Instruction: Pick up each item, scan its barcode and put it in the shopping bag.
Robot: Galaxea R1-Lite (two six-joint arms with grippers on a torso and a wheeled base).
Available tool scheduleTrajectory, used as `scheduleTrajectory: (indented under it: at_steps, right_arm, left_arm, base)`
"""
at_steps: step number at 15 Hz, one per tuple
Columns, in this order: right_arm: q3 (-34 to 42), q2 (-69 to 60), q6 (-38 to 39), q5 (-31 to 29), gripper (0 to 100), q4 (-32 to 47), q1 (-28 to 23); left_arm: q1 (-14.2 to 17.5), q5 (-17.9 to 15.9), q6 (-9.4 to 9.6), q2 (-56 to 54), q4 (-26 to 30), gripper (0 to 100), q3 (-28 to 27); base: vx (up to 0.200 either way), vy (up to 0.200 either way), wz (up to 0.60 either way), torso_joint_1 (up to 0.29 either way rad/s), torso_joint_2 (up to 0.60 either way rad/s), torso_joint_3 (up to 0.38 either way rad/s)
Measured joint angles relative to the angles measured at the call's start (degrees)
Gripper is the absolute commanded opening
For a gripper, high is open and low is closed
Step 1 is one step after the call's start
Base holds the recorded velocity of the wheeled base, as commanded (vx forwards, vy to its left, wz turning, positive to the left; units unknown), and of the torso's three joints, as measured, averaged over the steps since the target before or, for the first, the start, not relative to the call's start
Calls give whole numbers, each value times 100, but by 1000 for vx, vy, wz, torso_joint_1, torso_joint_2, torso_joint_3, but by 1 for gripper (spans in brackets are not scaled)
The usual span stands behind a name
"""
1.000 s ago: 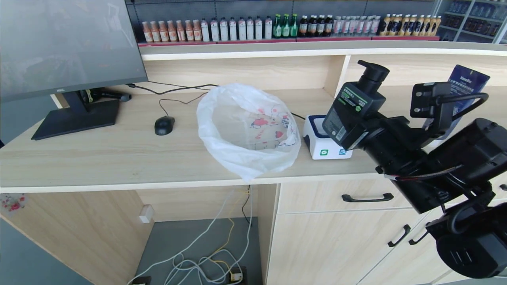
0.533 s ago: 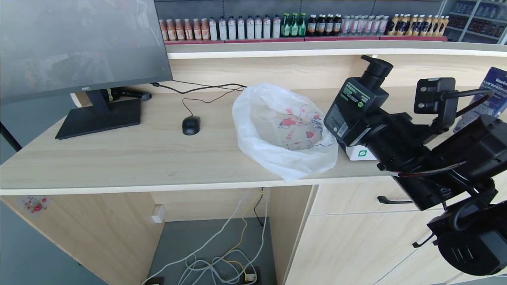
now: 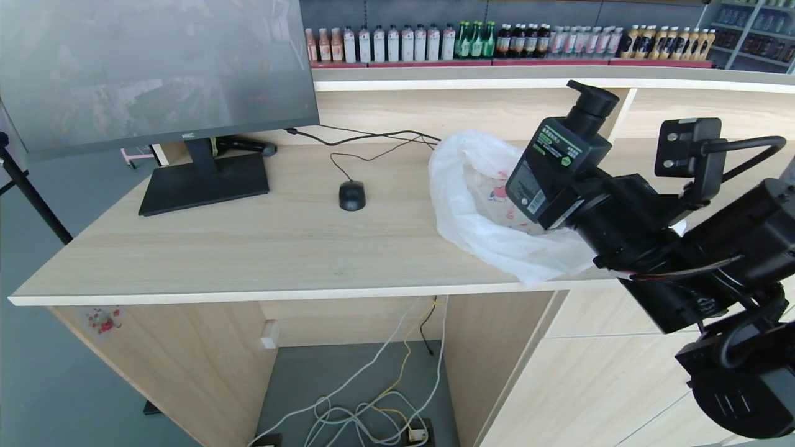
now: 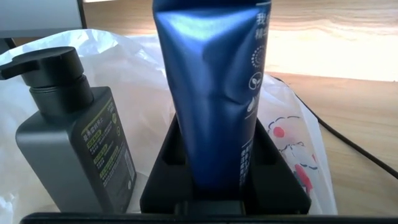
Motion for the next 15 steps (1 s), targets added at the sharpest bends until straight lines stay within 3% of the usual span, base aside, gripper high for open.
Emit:
scheduleTrajectory:
  at_steps: [6,10,15]
  right_arm:
    - [5,28,7,-16,0,-4,52]
    - [-39,26,7,-11,0,-4,83]
    - [-50,45,15,-16,0,0,82]
  left_arm:
    - [7,-4,37,0,5,100,0]
    - [7,-2,-2,0,7,100,-2]
    - [7,-2,-7,0,5,100,-2]
  base:
    - [0,0,0,0,0,0]
    - [200,0,0,2,2,2]
    - [0,0,0,0,0,0]
